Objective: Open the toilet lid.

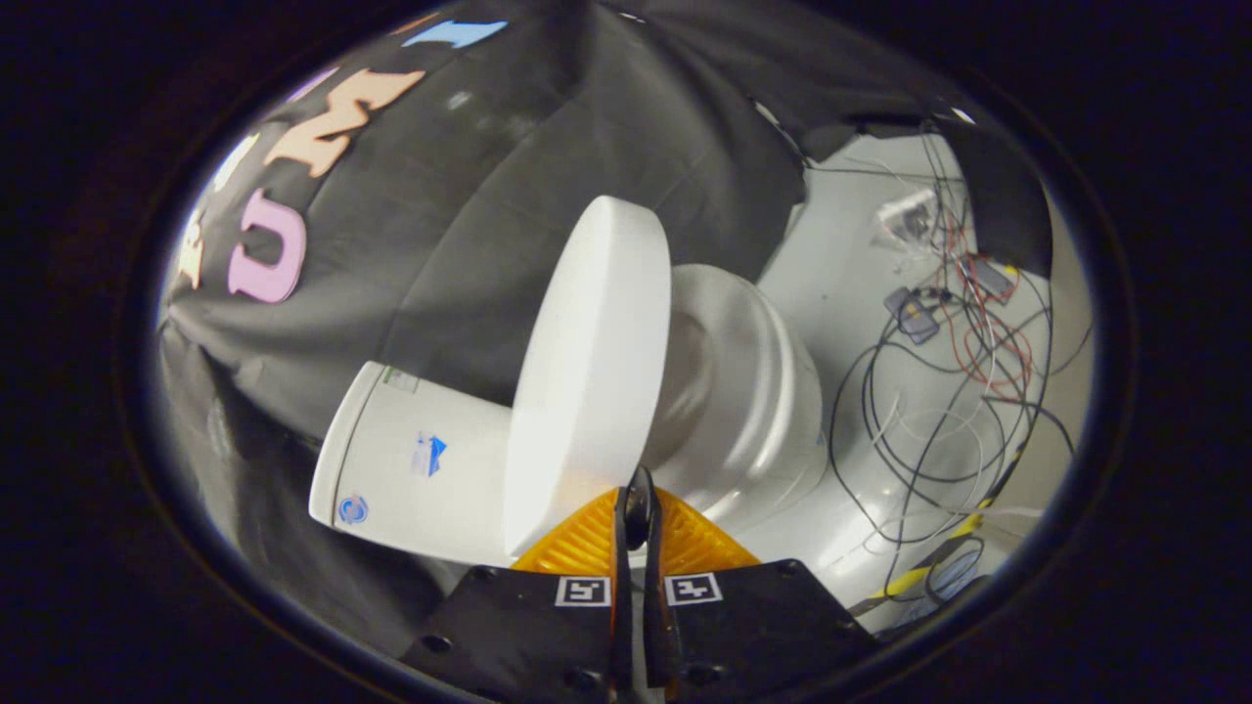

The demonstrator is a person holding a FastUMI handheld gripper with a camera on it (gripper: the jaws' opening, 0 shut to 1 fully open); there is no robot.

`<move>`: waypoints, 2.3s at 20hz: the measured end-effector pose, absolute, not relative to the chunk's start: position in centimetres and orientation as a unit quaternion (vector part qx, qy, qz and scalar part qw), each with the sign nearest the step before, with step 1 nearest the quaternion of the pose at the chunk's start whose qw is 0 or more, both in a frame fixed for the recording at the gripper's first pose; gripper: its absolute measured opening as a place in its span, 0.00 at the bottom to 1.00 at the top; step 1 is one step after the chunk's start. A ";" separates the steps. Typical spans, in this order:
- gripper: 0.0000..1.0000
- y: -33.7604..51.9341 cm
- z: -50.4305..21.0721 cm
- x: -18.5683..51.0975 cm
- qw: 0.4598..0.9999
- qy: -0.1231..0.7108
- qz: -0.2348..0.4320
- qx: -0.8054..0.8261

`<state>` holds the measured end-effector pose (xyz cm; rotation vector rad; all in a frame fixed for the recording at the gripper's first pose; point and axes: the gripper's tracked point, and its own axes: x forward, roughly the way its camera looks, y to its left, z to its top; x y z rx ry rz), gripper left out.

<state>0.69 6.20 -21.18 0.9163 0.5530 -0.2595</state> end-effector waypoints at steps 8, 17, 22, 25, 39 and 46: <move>0.06 8.2 -16.4 1.8 0.881 0.243 -0.143 0.379; 0.06 12.0 -10.7 4.2 0.893 0.210 -0.144 0.371; 0.06 14.1 -8.4 5.3 0.906 0.212 -0.142 0.337; 0.06 15.4 -7.1 5.8 0.919 0.230 -0.150 0.284; 0.07 20.2 -3.4 8.7 0.936 0.243 -0.191 0.169; 0.08 22.3 -2.3 8.9 0.928 0.254 -0.224 0.156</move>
